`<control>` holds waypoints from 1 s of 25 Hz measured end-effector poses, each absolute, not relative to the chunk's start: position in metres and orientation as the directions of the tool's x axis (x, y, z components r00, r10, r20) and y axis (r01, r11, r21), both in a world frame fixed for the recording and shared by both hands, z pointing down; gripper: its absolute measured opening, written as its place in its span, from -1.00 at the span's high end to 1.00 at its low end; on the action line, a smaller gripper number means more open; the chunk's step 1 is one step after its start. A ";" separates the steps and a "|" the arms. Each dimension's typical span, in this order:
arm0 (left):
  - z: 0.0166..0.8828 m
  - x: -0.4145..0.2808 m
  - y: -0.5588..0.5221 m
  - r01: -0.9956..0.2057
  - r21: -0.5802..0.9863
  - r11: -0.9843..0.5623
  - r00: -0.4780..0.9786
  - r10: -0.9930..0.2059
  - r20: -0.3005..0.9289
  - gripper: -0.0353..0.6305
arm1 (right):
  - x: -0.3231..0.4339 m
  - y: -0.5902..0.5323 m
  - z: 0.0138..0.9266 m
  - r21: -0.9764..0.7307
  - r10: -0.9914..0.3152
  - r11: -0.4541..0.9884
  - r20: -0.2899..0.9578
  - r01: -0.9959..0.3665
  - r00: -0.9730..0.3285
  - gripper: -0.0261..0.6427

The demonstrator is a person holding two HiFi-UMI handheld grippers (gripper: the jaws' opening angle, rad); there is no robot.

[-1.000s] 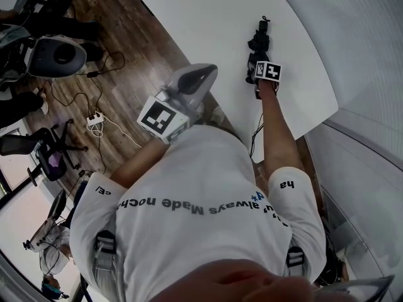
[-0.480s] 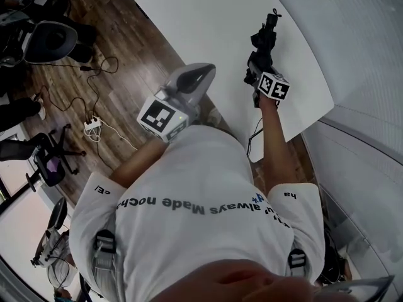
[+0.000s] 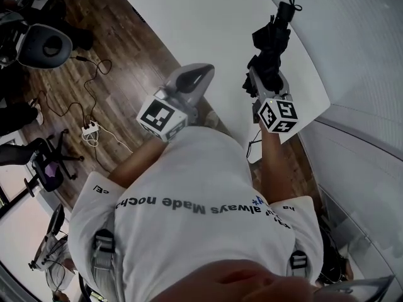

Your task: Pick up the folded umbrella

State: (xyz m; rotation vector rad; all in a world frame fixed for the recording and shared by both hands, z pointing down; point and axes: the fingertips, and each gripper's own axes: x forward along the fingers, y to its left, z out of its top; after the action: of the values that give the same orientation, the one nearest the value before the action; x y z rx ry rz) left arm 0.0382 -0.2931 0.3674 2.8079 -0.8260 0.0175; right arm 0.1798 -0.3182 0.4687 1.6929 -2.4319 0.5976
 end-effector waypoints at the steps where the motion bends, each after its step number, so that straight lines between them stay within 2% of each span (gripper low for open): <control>1: 0.367 0.040 -0.291 -0.535 0.201 -0.821 0.843 -0.533 0.071 0.88 | 0.180 -0.311 0.455 -0.238 -0.884 0.303 0.290 -0.923 -0.365 0.22; 5: 0.370 0.038 -0.294 -0.532 0.202 -0.822 0.845 -0.530 0.068 0.88 | 0.170 -0.297 0.409 -0.169 -0.912 0.325 0.203 -0.930 -0.356 0.22; 13: 0.402 0.015 -0.330 -0.536 0.211 -0.817 0.843 -0.534 0.073 0.88 | 0.142 -0.296 0.377 -0.041 -0.933 0.351 0.073 -0.935 -0.354 0.22; 18: 0.382 0.012 -0.309 -0.538 0.203 -0.818 0.841 -0.537 0.062 0.88 | 0.137 -0.257 0.337 0.015 -0.935 0.354 0.026 -0.935 -0.354 0.22; 25: 0.383 0.014 -0.312 -0.532 0.206 -0.821 0.844 -0.533 0.055 0.88 | 0.134 -0.259 0.339 0.016 -0.936 0.353 0.018 -0.936 -0.353 0.21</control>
State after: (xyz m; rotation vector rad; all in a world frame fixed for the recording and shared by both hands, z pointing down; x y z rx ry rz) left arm 0.0144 -0.3123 0.3831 2.8094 -0.8221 -0.0073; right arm 0.1344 -0.2585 0.3390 1.7736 -2.5643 -0.0041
